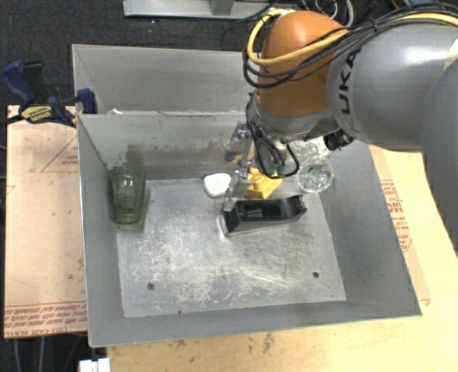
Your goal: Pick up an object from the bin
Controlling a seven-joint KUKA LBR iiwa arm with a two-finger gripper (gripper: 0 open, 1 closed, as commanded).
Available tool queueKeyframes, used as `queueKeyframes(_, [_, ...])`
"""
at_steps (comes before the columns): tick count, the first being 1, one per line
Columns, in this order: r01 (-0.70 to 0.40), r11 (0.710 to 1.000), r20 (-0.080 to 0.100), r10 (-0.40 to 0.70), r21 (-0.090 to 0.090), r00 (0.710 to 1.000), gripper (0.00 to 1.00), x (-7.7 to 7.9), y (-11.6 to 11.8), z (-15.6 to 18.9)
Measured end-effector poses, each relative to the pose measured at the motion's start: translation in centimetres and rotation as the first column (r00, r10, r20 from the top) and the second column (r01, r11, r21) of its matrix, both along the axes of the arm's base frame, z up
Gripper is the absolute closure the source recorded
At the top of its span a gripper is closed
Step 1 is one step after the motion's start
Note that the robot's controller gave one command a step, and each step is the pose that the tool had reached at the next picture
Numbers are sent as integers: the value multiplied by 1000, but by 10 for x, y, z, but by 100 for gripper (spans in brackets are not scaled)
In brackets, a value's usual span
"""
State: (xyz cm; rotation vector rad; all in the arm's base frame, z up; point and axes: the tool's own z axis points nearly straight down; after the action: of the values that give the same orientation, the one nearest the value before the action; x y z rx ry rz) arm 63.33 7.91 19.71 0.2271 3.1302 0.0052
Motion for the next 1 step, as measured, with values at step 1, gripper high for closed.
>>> queueKeyframes(1, [160, 987, -3, -160, -3, 987, 0, -20, -13, -11])
